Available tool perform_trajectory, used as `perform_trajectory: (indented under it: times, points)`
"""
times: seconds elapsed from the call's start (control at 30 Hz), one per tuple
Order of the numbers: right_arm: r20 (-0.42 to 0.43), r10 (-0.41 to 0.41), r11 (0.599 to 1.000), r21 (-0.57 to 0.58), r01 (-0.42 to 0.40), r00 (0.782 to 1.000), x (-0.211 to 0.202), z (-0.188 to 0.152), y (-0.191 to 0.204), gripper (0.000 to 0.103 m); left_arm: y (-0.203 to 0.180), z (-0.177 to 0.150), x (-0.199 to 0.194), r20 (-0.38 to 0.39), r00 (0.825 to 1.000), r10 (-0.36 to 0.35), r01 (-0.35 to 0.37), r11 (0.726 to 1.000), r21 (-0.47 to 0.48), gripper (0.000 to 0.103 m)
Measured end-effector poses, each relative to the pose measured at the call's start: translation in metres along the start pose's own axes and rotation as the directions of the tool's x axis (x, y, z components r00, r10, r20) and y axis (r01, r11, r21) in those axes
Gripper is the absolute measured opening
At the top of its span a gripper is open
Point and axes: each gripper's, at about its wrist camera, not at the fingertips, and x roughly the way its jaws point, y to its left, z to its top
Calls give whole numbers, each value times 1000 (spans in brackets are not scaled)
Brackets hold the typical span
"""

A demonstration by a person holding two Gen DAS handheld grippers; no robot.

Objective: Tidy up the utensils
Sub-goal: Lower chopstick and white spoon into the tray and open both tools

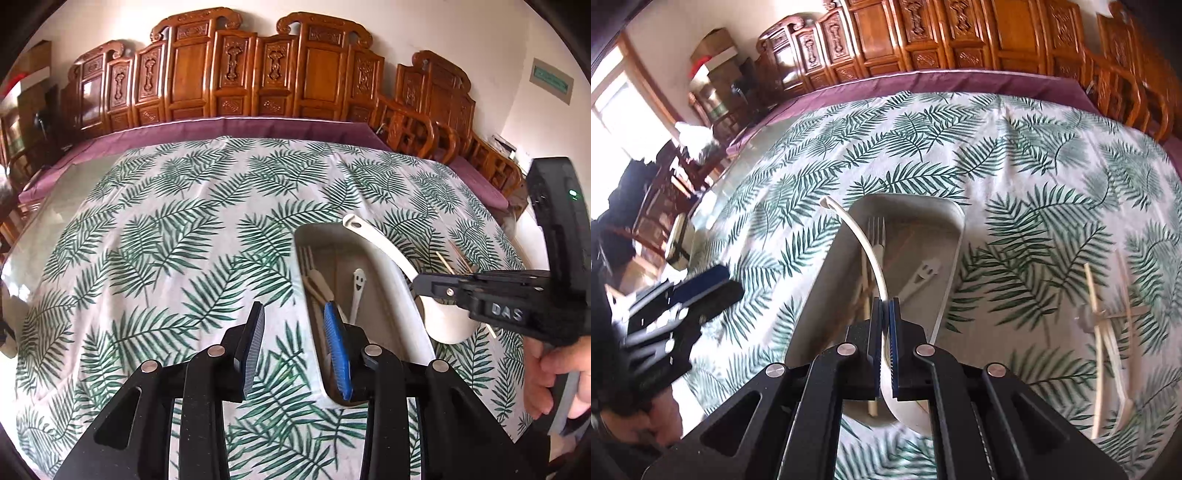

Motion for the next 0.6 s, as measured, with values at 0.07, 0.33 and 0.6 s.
perform_trajectory:
  times: [0.07,0.33,0.6]
  points:
    - [-2,-7,1000,16,7,1000,6,2,2,4,4,-1,-2,2,1000,0,0,1000,-6,32]
    - [9,10,996,89,-11,1000,12,7,6,4,12,-6,-7,3,1000,6,-6,1000,-17,32]
    - [21,-20,996,92,18,1000,10,7,8,8,10,-9,-11,5,1000,6,-6,1000,-12,32]
